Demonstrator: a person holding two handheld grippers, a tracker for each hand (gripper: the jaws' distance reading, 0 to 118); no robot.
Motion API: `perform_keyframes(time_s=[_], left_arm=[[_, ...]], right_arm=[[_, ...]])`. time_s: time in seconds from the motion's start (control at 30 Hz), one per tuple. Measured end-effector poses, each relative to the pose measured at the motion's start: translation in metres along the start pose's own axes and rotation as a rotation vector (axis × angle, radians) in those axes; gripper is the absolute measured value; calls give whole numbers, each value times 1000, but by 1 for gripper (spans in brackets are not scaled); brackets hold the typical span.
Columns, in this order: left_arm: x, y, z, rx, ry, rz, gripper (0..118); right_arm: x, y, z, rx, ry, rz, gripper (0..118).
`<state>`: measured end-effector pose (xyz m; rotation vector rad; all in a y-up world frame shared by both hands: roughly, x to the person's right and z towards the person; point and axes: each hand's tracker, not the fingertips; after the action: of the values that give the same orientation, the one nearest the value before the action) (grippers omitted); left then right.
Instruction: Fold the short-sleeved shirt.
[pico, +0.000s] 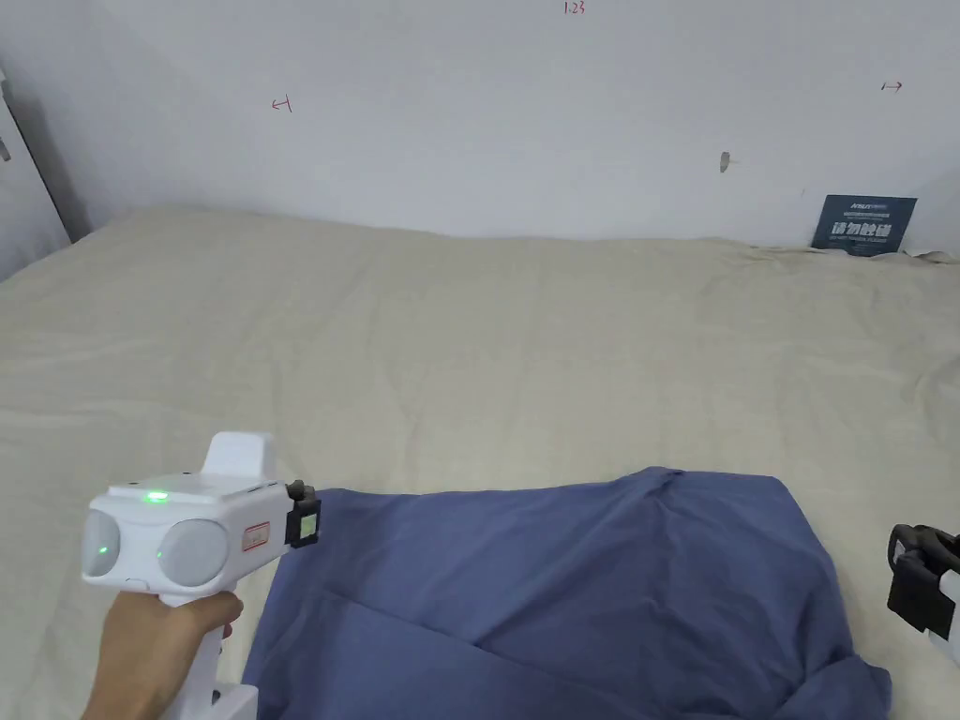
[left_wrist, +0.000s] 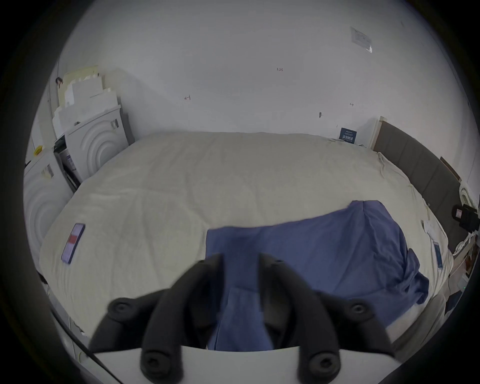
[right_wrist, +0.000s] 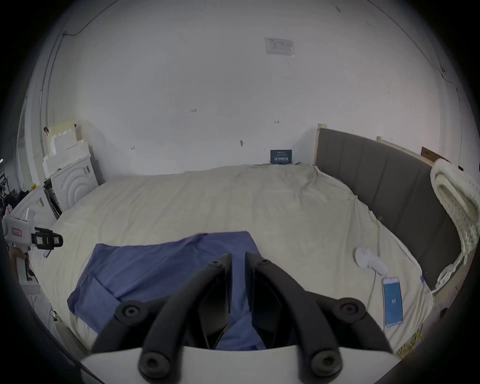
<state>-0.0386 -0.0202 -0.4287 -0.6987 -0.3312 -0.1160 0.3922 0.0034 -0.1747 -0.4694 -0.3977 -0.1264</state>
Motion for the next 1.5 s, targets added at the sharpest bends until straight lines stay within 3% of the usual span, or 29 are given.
perform_keyframes(time_s=[0.07, 0.5, 0.57, 0.67, 0.7, 0.83, 0.87, 0.9, 0.93, 1.0, 1.07, 1.13, 1.5], left_arm=[[0, 9, -19, -7, -7, -5, 0], [-25, 46, -173, -251, -18, 56, 0], [-28, 47, -194, -297, -2, 50, 12], [-32, 47, -217, -366, 29, 41, 80], [-32, 46, -220, -375, 32, 35, 97], [-34, 45, -231, -389, 57, 3, 99], [-36, 45, -234, -392, 59, 5, 98], [-37, 45, -235, -398, 57, 9, 89], [-38, 44, -237, -416, 49, 17, 75], [-38, 42, -236, -426, 36, 29, 29], [-34, 37, -237, -442, 13, 31, 20], [-28, 33, -237, -455, 0, 13, 3], [-20, 39, -175, -280, -81, -8, 0]], right_arm=[[-7, 5, -10, 5, 4, 14, 1], [-38, 24, -65, -21, 43, 49, 1], [-39, 24, -72, -34, 51, 39, 1], [-38, 24, -81, -48, 50, 37, 1], [-38, 23, -83, -53, 50, 35, 1], [-34, 18, -90, -78, 58, 23, 1], [-33, 17, -91, -82, 56, 23, 1], [-32, 16, -92, -87, 53, 24, 1], [-31, 15, -93, -91, 51, 24, 1], [-30, 14, -93, -101, 55, 21, 1], [-28, 13, -96, -110, 57, 22, 1], [-28, 15, -99, -117, 56, 26, 1], [-6, 39, -187, -218, 104, -50, 1]])
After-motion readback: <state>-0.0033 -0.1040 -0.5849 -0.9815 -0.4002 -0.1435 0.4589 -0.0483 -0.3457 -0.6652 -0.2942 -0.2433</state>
